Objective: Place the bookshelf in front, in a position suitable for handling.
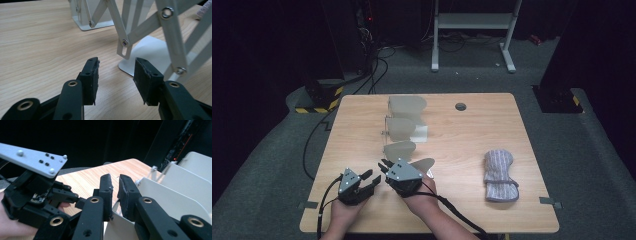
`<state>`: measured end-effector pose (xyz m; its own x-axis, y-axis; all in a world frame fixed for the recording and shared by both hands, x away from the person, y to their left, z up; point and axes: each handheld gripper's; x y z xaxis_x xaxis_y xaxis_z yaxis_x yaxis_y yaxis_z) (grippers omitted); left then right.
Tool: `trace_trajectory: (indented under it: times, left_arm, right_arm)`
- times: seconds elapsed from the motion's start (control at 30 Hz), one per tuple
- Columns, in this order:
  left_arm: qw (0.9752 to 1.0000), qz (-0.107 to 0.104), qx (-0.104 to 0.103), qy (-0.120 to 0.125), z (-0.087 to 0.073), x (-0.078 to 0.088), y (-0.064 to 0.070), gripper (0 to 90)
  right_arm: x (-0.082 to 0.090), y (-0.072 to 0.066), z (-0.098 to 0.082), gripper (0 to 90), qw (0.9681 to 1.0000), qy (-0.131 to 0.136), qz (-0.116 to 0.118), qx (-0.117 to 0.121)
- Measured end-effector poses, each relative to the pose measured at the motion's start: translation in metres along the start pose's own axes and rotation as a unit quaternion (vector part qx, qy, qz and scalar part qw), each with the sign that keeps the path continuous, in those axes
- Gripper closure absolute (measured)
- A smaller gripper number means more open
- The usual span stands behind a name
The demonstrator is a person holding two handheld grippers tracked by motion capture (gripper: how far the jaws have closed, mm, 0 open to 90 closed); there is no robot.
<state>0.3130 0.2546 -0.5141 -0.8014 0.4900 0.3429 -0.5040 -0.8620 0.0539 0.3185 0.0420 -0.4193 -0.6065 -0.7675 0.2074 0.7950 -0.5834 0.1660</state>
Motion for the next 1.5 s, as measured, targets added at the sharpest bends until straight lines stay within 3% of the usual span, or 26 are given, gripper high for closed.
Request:
trace_trajectory:
  times: [0.27, 0.43, 0.77, 1.0, 1.1, 1.27, 1.5]
  left_arm:
    - [0.9999, -0.01, -0.006, -0.003, 0.002, -0.009, 0.006, 54.5]
    - [0.9998, -0.018, -0.01, -0.007, 0.002, -0.013, 0.01, 54.4]
    - [0.9996, -0.022, -0.015, -0.011, 0.002, -0.014, 0.011, 53.1]
    - [0.9995, -0.025, -0.015, -0.012, 0.002, -0.013, 0.01, 52.8]
    - [0.9994, -0.028, -0.013, -0.013, 0.002, -0.013, 0.01, 52.8]
    - [0.9994, -0.029, -0.013, -0.014, 0.002, -0.015, 0.011, 52.8]
    - [0.9994, -0.029, -0.012, -0.012, 0.004, -0.017, 0.01, 52.7]
  right_arm:
    - [0.026, 0.018, -0.011, 77.7, 0.9991, 0.012, -0.033, -0.022]
    - [0.043, 0.037, -0.021, 73.8, 0.9971, 0.024, -0.065, -0.032]
    - [0.057, 0.066, -0.028, 70.1, 0.9941, 0.015, -0.101, -0.036]
    - [0.07, 0.09, -0.034, 66.7, 0.9905, 0.009, -0.129, -0.047]
    - [0.078, 0.104, -0.037, 65.0, 0.9874, 0.005, -0.147, -0.059]
    - [0.081, 0.107, -0.037, 63.4, 0.9862, 0.0, -0.152, -0.066]
    - [0.092, 0.094, -0.028, 60.9, 0.9872, 0.012, -0.149, -0.056]
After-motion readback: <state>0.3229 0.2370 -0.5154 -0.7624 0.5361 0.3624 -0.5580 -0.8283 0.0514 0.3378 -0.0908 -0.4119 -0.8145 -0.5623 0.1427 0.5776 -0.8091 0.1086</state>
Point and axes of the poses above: each handheld gripper's, and its own axes: x roughly backward along the jaws, z roughly out of its top, y roughly to its right, and after that the axes turned 6 degrees about y, right-handed
